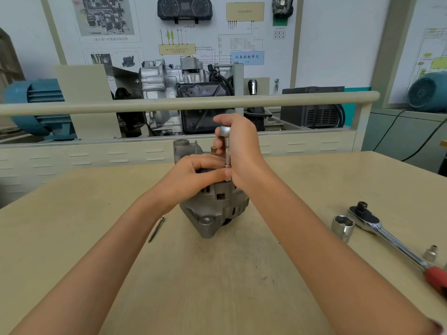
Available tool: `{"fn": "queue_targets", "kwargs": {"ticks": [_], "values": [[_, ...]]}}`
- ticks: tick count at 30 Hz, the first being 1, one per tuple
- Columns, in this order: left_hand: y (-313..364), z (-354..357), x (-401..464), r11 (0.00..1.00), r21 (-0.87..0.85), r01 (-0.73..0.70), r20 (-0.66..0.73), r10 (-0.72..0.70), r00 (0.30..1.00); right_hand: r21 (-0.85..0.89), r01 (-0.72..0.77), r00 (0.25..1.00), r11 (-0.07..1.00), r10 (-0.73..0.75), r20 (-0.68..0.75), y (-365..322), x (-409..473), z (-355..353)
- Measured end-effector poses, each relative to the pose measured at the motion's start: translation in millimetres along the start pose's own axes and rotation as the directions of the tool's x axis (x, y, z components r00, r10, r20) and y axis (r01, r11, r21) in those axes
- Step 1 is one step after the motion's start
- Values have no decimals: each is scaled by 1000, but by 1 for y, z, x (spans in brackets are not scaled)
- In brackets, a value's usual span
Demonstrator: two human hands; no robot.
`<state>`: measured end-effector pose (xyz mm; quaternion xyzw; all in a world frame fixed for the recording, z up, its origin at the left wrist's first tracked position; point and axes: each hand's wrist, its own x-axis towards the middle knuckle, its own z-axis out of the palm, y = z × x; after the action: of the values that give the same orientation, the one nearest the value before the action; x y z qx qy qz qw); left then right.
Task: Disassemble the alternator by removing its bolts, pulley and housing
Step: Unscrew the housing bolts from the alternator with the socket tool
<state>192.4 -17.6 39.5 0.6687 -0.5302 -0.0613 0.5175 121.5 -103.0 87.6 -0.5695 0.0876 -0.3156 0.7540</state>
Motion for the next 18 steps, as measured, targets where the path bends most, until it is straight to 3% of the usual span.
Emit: {"fn": "queue_targets", "kwargs": {"ticks": [4, 6, 8, 10, 13, 15, 18], "values": [[-1, 0, 0, 1000, -14, 10, 9, -10, 1000, 59, -74, 972, 996, 59, 230, -3, -2, -5], [-1, -1, 0, 999, -39, 17, 2, -17, 1000, 72, -89, 961, 993, 67, 269, -4, -2, -6], [-1, 0, -1, 999, -48, 2, -2, -2, 1000, 87, -73, 982, 994, 57, 179, -3, -3, -2], [0, 1, -1, 999, -28, -35, -18, 34, 999, 35, 47, 998, 998, -46, -34, 3, -6, 4], [-1, 4, -2, 999, 35, -36, -50, 38, 998, -157, 234, 931, 960, -267, -248, 15, -11, 13], [-1, 5, -2, 998, 55, -31, -63, 34, 997, -190, 254, 911, 948, -300, -283, 17, -12, 13], [-2, 3, -1, 999, 39, -30, -52, 32, 998, -150, 199, 951, 968, -228, -210, 11, -8, 10]]}}
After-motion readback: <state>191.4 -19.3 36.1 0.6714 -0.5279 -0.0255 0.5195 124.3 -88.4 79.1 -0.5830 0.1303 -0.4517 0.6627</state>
